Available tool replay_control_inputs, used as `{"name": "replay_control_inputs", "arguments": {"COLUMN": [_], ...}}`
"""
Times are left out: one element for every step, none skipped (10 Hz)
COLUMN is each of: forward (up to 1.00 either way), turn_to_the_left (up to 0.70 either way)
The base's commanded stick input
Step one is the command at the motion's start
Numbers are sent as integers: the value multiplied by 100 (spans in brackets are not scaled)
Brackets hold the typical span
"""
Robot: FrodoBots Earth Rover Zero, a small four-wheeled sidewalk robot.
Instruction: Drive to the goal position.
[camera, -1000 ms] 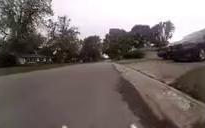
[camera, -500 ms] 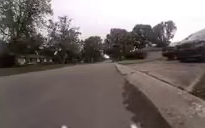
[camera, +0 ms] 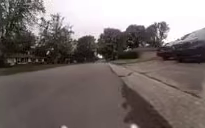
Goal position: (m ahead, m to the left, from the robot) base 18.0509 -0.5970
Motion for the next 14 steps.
{"name": "replay_control_inputs", "arguments": {"forward": [100,100,100,100,100,100,100,100,100,100,100,100,100,100], "turn_to_the_left": [0,0,0,0,0,0,0,0,0,0,-1,-27,-40,-40]}}
